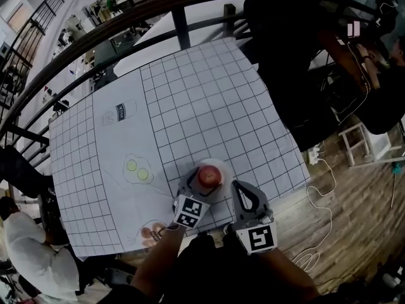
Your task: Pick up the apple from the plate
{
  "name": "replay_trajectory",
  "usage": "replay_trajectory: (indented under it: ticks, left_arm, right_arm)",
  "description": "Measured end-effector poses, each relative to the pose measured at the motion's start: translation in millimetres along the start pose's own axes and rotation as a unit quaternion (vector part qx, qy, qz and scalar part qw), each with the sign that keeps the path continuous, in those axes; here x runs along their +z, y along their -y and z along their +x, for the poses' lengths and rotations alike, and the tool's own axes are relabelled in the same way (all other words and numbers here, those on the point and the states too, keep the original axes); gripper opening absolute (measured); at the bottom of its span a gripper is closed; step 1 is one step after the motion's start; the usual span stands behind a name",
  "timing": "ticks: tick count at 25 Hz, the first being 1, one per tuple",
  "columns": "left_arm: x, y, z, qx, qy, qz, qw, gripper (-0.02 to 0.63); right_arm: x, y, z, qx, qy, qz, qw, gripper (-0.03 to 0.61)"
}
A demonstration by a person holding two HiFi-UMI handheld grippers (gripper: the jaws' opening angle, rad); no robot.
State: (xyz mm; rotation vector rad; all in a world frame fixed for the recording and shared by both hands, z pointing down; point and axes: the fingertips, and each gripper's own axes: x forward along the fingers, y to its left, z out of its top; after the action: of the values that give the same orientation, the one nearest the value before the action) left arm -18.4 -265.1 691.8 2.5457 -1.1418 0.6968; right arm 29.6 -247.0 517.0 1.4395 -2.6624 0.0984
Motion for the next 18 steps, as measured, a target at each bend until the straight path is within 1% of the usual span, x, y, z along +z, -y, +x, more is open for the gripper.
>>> replay_trajectory:
  ticks: [11, 15, 18]
  left_arm:
    - [-1, 0, 8, -0.008, -0.005, 0.009, 0.9999, 0.388]
    - [-6, 1, 8, -0.005, -0.013, 0.014, 0.9998, 0.388]
    - [-2, 2, 6, -0.005, -0.011, 0.018, 0.9998, 0.388]
  right_arm:
    - [-3, 10, -3, -0.011, -0.004, 0.002, 1.000, 0.023]
    - [-3, 11, -5, -0.011, -0.002, -0.003, 1.000, 0.023]
    - [-3, 12, -9, -0.013, -0.005, -0.004, 1.000, 0.023]
